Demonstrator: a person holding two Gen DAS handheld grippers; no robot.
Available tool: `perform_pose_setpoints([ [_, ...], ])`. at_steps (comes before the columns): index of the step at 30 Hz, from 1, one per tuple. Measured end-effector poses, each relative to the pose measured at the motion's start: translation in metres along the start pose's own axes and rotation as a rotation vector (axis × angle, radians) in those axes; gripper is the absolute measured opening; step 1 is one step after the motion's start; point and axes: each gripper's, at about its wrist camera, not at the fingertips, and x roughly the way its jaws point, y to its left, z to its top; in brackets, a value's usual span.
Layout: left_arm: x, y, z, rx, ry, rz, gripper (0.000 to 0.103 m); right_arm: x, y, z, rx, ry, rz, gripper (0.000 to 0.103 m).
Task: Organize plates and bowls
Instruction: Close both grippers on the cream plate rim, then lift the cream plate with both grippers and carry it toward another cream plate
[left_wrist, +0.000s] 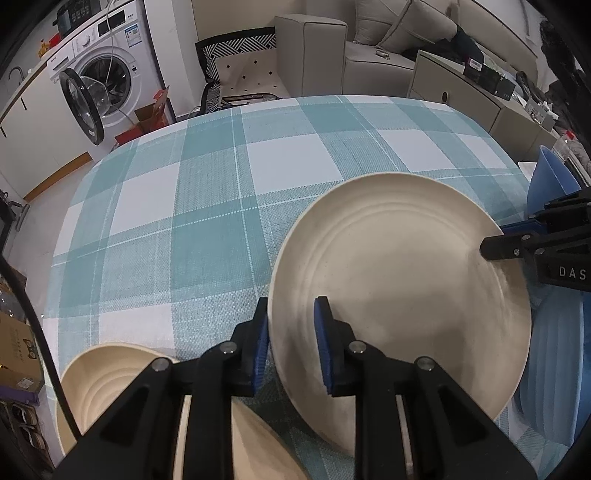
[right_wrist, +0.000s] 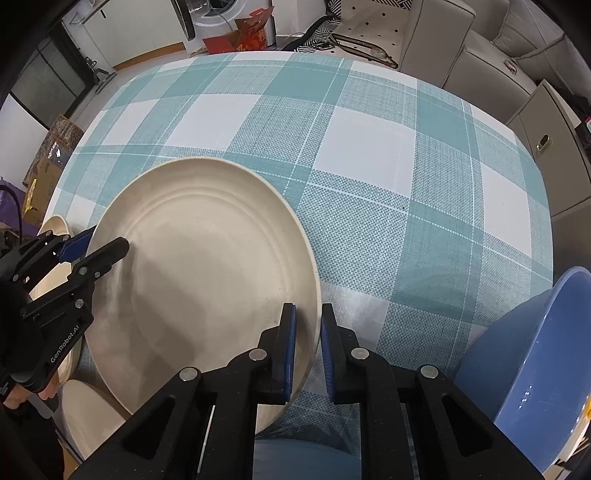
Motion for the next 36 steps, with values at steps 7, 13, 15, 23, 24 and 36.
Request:
perform_pose_setpoints([
  [7,-0.003,0.0,-0.004,-0.007,0.013,-0.007,0.022,-0.003,-0.003,-0.004,0.002,-0.011,-0.001,0.012],
  [13,-0.003,-0.002,-0.005,-0.011,0.006,0.008,0.021,-0.006,-0.003,-0.005,0.007,-0.025,-0.013,0.01],
  [15,-0.003,-0.003,-0.005,-0.011,0.003,0.009,0.021,-0.006,-0.004,-0.004,0.014,-0.028,-0.016,0.01],
  [23,-0.004,-0.003,-0.003,-0.031,-0.014,0.002,0.017,-0.007,-0.012,-0.002,0.048,-0.045,-0.015,0.01],
  [24,-0.004,-0.003,-0.002,-0.032,-0.017,0.0,0.017,-0.007,-0.012,-0.003,0.051,-0.049,-0.014,0.01],
  [36,-0.021,-0.002,0.002,-0.047,-0.058,0.0,0.016,-0.026,-0.011,-0.001,0.051,-0.1,-0.026,0.009],
])
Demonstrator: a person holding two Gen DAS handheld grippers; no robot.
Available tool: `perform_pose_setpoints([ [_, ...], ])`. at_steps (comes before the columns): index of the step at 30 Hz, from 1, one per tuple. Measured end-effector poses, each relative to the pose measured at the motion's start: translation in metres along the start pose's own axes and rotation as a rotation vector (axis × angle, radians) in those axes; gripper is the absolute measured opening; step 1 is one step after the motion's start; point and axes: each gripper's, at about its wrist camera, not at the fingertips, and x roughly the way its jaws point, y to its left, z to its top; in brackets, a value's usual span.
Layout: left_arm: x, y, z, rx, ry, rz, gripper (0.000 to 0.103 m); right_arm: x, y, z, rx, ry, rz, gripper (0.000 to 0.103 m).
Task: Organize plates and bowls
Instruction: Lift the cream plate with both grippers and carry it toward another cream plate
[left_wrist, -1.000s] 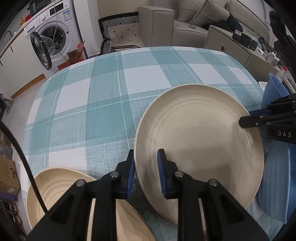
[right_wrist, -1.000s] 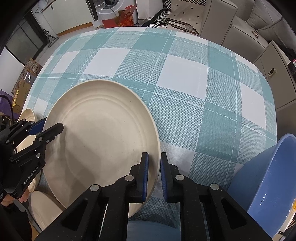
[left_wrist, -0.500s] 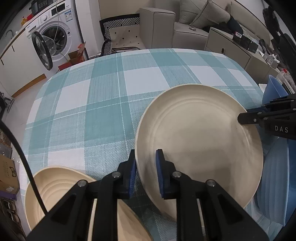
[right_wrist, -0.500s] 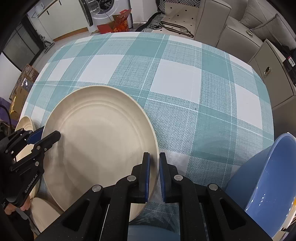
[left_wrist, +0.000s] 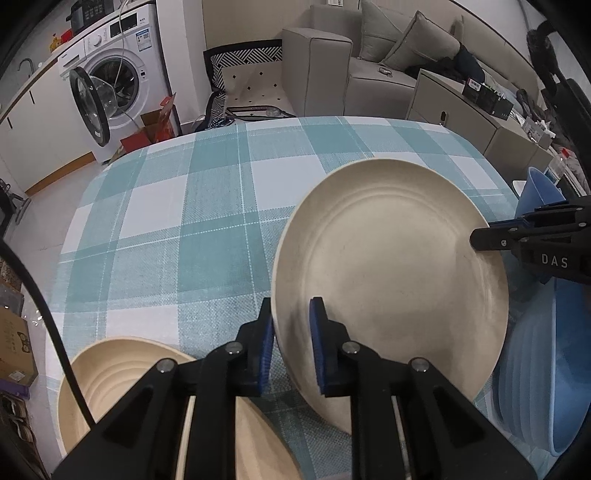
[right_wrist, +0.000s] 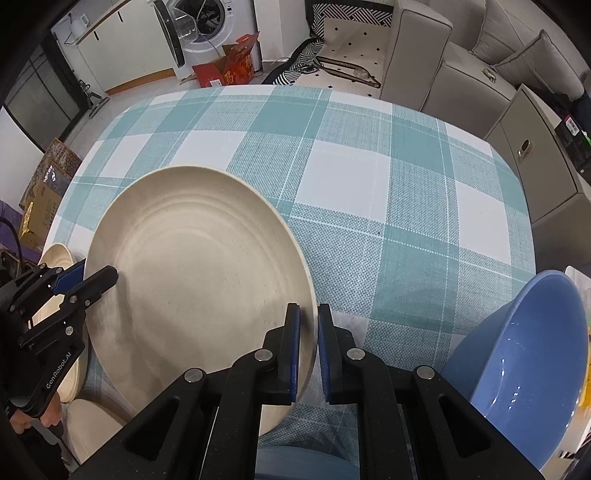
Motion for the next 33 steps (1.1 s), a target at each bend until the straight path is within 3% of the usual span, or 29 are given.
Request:
perform_pose_setpoints([
  [21,-0.059,0.011,0.002,-0.026,-0.132,0.026,0.016,-0.062,0.021,-0.001,-0.019,-0.143,0.012,0.009],
  [33,-0.111,0.015,-0.01,-0.039,-0.223,0.053,0.016,-0.113,0.045,-0.02,-0.057,-0.231,0.016,0.009],
])
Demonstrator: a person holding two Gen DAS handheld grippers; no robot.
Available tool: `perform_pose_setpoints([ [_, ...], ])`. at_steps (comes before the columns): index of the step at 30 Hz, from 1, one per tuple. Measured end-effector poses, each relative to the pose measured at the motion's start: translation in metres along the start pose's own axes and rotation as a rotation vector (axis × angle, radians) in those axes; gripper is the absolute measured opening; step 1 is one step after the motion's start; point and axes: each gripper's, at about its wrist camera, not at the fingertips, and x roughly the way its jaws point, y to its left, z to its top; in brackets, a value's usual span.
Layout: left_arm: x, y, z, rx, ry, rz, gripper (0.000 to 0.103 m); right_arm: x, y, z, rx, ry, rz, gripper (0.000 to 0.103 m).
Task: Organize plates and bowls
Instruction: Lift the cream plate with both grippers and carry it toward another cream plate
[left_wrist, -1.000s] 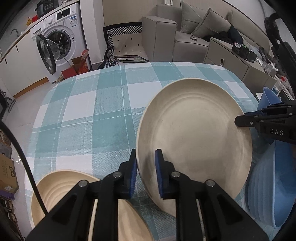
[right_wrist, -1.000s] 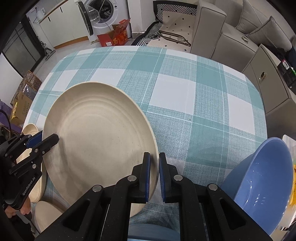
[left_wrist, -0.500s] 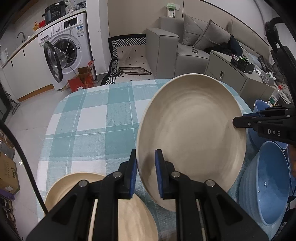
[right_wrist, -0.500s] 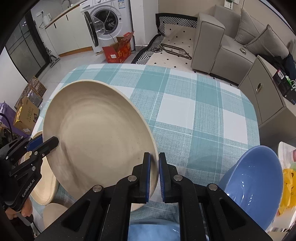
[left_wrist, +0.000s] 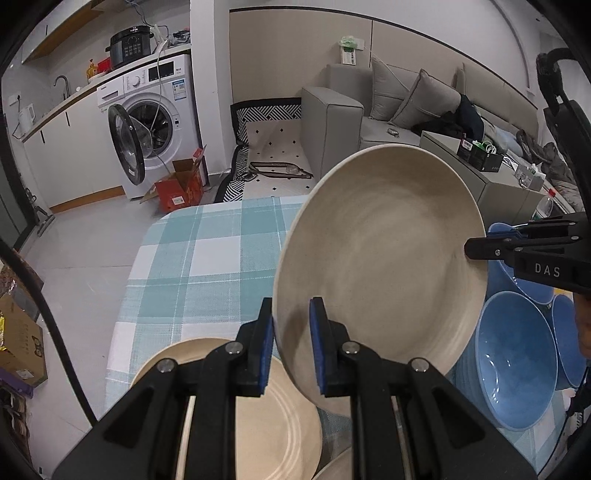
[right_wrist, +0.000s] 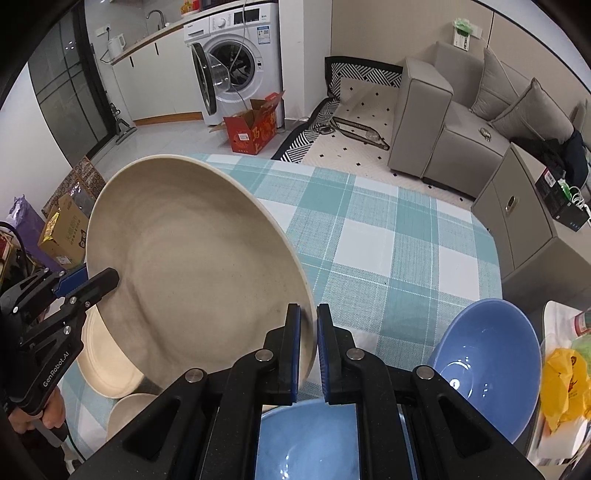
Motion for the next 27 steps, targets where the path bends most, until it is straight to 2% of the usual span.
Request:
perform_pose_setpoints([
  [13,-0.047,0.006,-0.018,-0.011,-0.051,0.026,0.016,-0.044,0.029,-0.016,-0.043,-0.052,0.011,0.009],
  [27,-0.103,0.012,-0.051,-0.025,-0.116,0.05,0.016,-0.091,0.066,-0.048,-0.095,-0.097,0.021,0.009],
])
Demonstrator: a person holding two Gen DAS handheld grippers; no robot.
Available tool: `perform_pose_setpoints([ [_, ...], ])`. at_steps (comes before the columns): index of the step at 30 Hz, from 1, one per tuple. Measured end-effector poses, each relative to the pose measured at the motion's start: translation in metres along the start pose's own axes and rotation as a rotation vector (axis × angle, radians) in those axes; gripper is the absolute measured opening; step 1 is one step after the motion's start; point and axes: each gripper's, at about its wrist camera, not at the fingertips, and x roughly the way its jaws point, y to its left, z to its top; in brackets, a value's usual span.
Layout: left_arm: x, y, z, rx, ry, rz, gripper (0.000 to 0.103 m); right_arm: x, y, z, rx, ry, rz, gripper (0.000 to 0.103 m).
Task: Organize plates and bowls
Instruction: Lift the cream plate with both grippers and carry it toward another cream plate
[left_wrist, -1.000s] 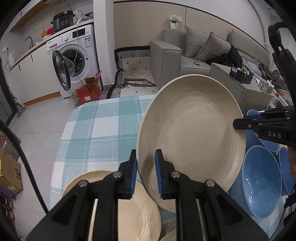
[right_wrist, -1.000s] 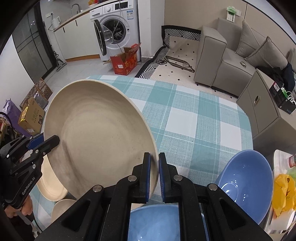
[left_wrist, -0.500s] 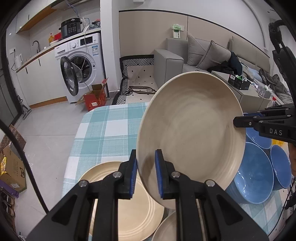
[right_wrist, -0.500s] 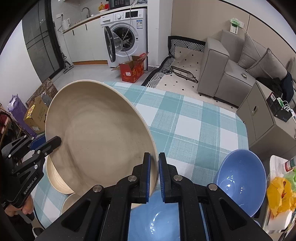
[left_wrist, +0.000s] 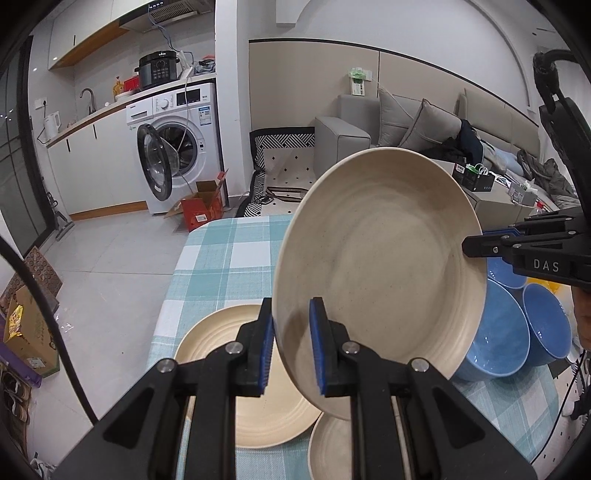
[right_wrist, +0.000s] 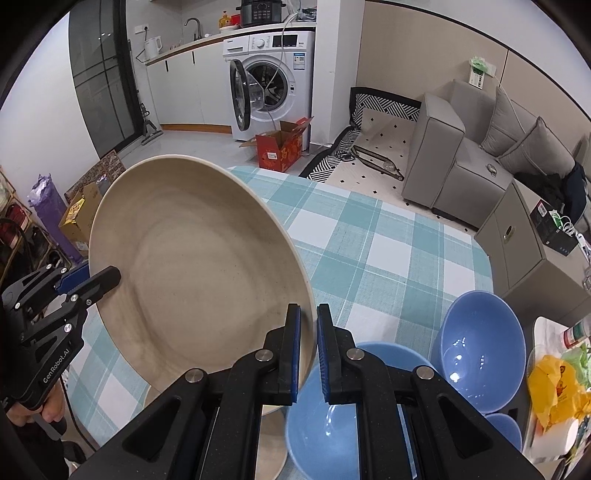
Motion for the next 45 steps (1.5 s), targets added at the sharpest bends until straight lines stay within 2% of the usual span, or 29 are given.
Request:
perform_pose_setpoints([
  [20,-0.028,-0.003,-0.045,0.002,0.017,-0.006,0.016,-0.019,0.023,-0.047,-0.032,0.019,0.011,0.009],
  [45,-0.025,-0.008,-0.099,-0.003,0.107,-0.019,0.016,0.005,0.042,-0.101,-0.08,0.092,0.0,0.009],
])
